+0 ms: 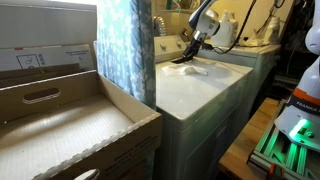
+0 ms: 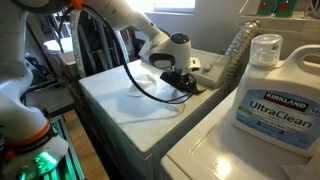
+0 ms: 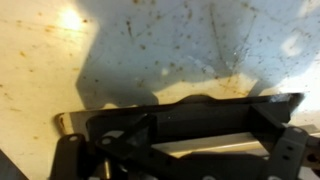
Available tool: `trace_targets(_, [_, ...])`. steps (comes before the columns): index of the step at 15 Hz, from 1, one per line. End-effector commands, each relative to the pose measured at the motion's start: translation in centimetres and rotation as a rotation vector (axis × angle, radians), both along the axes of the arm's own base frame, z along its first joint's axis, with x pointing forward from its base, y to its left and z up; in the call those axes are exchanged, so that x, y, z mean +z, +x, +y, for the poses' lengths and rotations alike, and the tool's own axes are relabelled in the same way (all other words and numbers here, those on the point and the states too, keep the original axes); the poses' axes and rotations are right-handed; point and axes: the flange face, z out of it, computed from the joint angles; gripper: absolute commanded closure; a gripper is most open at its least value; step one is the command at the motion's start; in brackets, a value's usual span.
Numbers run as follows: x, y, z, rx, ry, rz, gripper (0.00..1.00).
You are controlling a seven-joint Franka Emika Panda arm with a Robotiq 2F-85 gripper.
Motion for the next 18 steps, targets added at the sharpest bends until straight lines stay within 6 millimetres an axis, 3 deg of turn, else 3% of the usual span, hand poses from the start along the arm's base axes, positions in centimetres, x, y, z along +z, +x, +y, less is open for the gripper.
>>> trace_targets(1, [-1.4, 0.4, 0.7, 0.015, -0.025, -0.007, 0.0])
trace_targets(9, [-0.8, 0.0, -0.1, 0.196, -0.078, 0.003, 0.0])
trace_targets(18, [-1.4, 0.0, 1.3, 0.093, -0.113, -0.089, 0.0])
